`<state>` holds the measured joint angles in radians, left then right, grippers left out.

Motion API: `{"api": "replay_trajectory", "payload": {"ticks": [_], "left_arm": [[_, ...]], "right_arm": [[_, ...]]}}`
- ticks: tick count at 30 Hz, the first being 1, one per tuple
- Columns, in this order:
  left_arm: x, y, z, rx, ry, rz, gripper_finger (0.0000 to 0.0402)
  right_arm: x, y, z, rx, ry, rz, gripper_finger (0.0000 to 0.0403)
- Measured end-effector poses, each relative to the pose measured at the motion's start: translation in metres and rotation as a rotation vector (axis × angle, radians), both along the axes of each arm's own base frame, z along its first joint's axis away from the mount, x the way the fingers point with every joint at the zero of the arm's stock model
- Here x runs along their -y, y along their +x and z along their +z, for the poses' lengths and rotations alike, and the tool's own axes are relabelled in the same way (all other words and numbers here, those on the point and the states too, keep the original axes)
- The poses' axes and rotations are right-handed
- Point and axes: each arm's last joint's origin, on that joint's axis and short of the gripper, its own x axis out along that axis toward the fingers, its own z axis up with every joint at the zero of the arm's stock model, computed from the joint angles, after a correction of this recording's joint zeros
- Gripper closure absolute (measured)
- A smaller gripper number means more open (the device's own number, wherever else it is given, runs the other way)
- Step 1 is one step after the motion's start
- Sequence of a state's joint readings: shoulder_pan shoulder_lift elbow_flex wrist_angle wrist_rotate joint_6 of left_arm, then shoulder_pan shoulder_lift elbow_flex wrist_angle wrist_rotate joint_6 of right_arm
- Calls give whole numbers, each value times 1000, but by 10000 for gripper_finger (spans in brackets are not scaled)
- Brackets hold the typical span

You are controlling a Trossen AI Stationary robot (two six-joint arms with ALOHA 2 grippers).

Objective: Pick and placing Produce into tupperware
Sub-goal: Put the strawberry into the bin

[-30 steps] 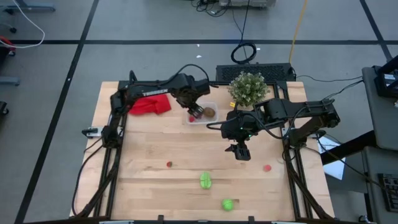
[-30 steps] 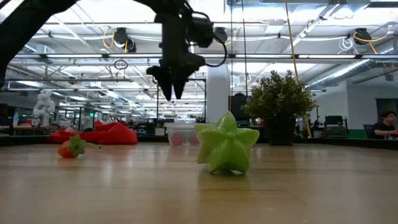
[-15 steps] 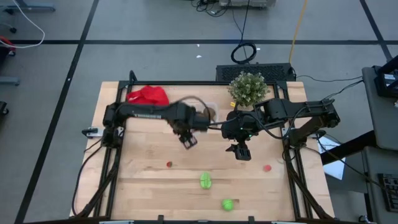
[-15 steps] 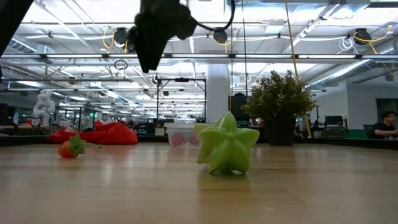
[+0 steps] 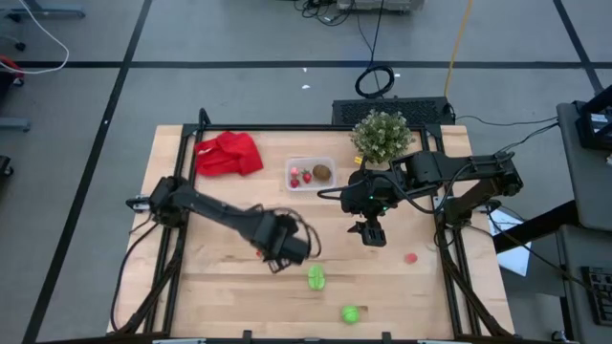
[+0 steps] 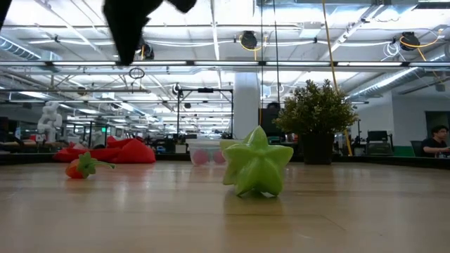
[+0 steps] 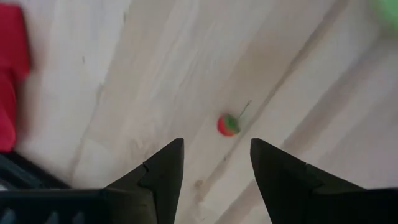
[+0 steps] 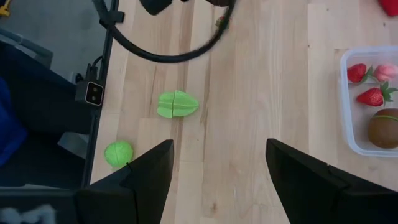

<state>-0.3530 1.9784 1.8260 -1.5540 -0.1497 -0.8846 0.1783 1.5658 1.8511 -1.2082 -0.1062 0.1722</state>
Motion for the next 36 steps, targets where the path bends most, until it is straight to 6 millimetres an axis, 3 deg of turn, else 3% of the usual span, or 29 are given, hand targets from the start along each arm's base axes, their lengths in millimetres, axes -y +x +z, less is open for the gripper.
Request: {"api": "replay_trajectory", "payload": {"ticks": [7, 12, 18, 22, 29, 33, 36], "left_arm": [[26, -16, -58, -71, -72, -19, 227], [31, -23, -75, -90, -67, -49, 247], [37, -25, -78, -75, -84, -125, 256], [34, -33, -63, -35, -77, -148, 251], [17, -67, -38, 221, -137, -107, 251], [6, -89, -42, 324, -232, -76, 257], [-4, -104, -53, 288, -261, -45, 261]], "right_arm": [[0, 2, 1, 24, 4, 0, 156], [0, 3, 2, 26, 20, -23, 156], [-1, 6, 4, 58, 45, -49, 156], [-2, 10, 7, 105, 69, -67, 156], [-2, 11, 9, 118, 107, -112, 156], [-2, 12, 10, 130, 125, -130, 156], [-3, 14, 11, 145, 139, -142, 156]]}}
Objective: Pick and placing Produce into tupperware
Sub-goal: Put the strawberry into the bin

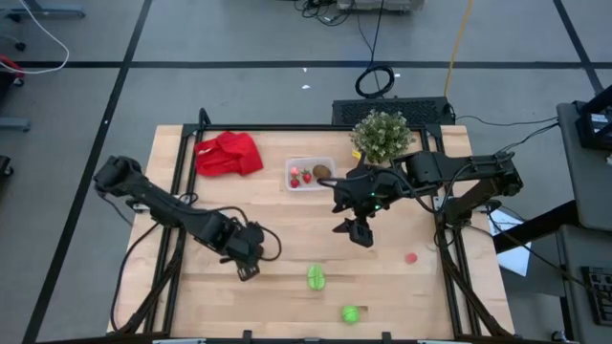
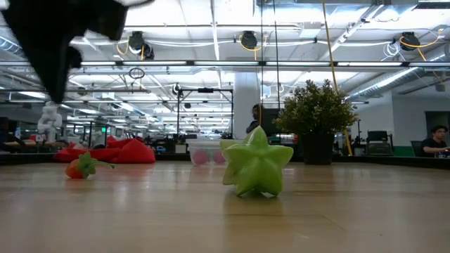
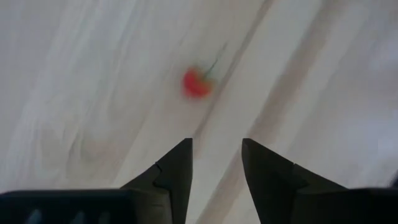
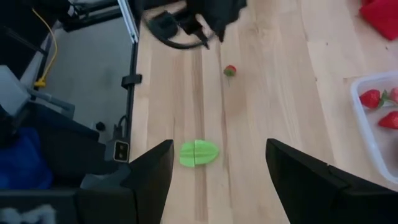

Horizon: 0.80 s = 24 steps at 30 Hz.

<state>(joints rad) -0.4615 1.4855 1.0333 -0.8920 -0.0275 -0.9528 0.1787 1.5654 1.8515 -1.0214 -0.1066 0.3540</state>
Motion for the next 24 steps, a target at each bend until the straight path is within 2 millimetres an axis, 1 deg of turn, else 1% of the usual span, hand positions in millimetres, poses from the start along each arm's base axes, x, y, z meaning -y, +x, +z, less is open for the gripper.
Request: {"api": "replay_trajectory", "payload": {"ticks": [2, 5, 9, 19, 24], "left_arm": [[-4, -4, -8, -35, -9, -1, 261], [-4, -4, -14, -19, 0, -65, 259], [-5, 0, -23, -11, 6, -161, 261], [-25, 8, -25, 1, 15, -253, 257], [-27, 13, -25, 43, -1, -305, 257]], "right_arm": [[0, 1, 1, 17, 4, -1, 156], [0, 3, 3, 37, 7, -1, 156], [-1, 4, 4, 53, 10, -1, 156], [-1, 5, 5, 66, 13, -1, 156], [-1, 5, 5, 66, 13, -2, 156]]}}
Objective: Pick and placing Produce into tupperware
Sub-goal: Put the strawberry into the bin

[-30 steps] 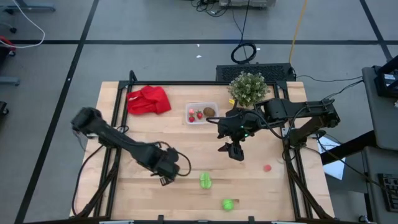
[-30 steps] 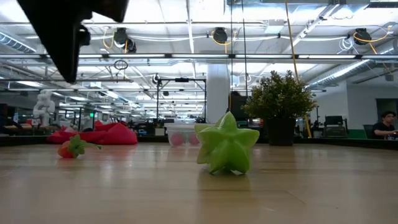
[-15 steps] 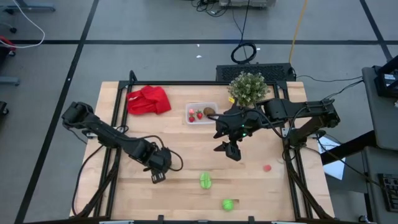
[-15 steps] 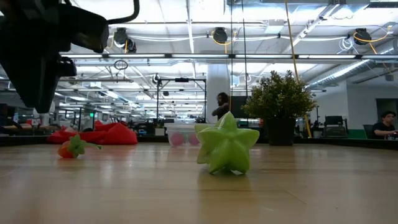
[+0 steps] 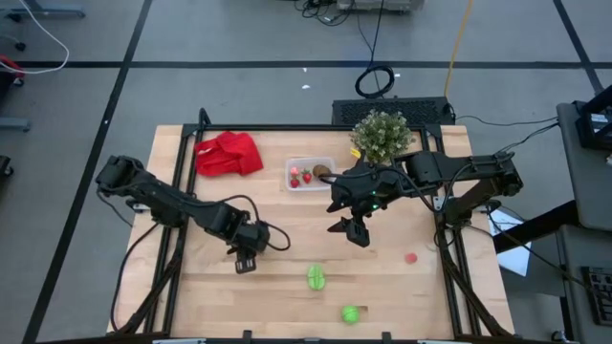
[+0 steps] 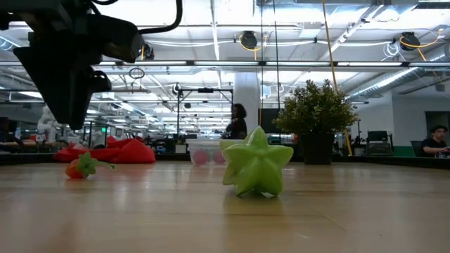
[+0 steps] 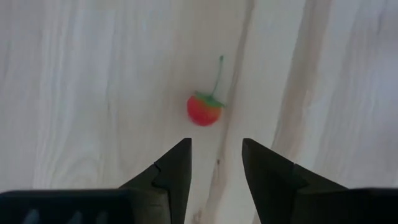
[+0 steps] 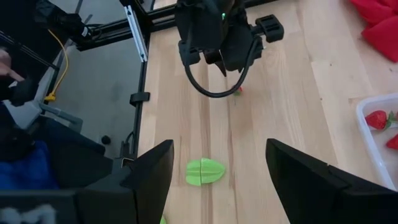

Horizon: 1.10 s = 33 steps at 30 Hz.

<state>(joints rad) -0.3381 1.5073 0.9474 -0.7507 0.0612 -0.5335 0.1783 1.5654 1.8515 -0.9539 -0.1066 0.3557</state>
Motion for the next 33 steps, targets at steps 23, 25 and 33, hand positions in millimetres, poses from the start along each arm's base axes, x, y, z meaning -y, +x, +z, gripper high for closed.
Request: {"api": "replay_trajectory", "payload": {"ticks": [23, 25, 33], "left_arm": [[-5, 19, -35, -53, 16, -150, 256], [-5, 19, -35, -56, 16, -153, 256], [-5, 19, -35, -55, 11, -161, 256]], "right_arm": [[0, 0, 0, -4, -1, 0, 156], [0, 0, 0, -4, -1, 0, 156], [0, 0, 0, -4, -1, 1, 156]]}}
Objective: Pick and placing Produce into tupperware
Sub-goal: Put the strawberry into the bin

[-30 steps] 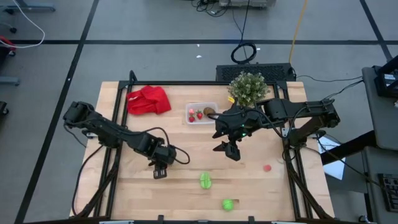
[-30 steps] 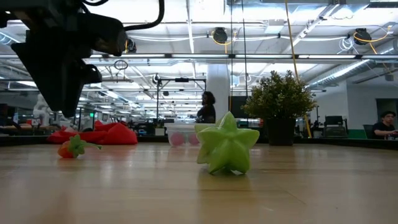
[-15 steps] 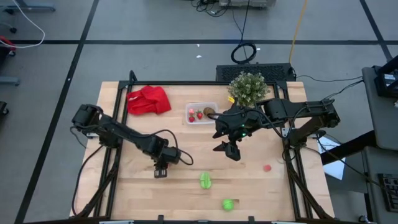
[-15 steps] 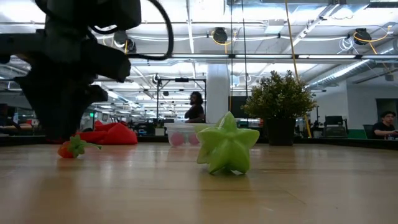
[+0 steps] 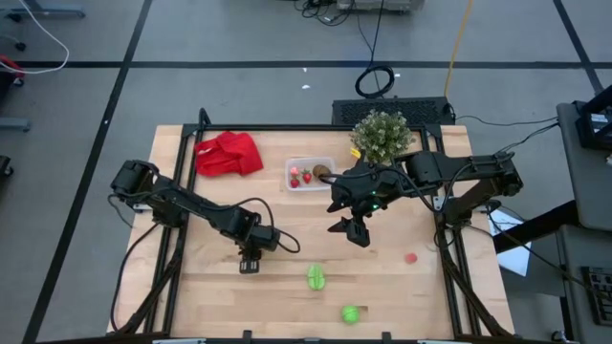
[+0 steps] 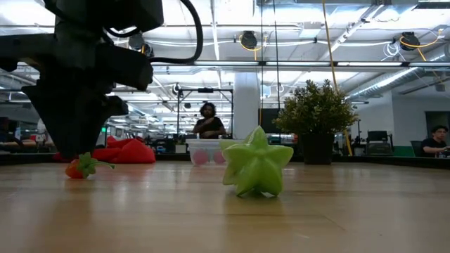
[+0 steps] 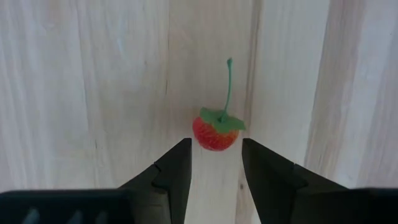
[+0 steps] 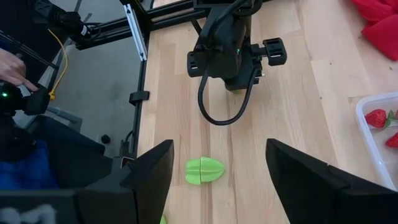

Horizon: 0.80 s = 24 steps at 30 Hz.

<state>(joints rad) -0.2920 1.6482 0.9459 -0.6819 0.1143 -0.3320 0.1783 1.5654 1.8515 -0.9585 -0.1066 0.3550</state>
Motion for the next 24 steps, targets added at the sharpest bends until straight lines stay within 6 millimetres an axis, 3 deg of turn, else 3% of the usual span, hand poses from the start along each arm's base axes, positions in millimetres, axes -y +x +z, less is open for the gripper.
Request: {"api": "replay_trajectory", "payload": {"ticks": [14, 24], "left_arm": [[-8, 3, 0, 13, 8, 4, 256], [-9, -4, -17, 17, -44, 43, 256]], "right_arm": [[0, 0, 0, 0, 0, 0, 156], [0, 0, 0, -3, -2, 2, 156]]}}
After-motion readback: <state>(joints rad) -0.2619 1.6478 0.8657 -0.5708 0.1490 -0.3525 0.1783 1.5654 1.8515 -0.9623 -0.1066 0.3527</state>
